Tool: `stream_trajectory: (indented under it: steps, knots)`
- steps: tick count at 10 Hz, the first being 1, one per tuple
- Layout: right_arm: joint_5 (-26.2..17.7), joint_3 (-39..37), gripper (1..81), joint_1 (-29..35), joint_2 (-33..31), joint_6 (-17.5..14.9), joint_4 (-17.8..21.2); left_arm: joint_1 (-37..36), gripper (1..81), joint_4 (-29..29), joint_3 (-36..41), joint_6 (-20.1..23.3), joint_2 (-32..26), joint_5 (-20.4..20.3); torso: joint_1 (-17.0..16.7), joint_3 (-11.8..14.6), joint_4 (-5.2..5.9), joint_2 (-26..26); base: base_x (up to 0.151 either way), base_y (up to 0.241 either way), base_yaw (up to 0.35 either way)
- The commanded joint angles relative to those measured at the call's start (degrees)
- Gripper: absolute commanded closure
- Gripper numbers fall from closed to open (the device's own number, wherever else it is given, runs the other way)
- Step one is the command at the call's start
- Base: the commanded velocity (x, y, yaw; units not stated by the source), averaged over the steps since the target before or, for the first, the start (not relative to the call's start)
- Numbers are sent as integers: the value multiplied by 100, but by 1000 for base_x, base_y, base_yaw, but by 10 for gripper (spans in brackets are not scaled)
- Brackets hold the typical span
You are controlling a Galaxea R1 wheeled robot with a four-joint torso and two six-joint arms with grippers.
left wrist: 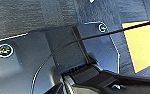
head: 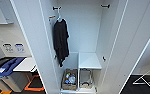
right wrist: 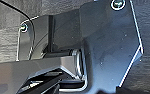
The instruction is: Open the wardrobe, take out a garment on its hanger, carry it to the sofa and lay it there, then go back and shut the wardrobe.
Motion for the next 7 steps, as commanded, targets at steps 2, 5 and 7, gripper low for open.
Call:
stream_trajectory:
  steps: [2,5,7]
  knots:
    - [-309,-4,10,135,16,-20,-8,-249,10,-2,68,-2,6,215,0,2,0,0,0,0,0]
    - [-309,-4,10,152,25,-20,-8,-249,10,-46,68,-20,-3,206,0,2,0,0,0,0,0]
    - [-309,-4,10,152,24,-20,-8,-249,10,-46,68,-20,-3,206,-2,2,0,0,0,0,0]
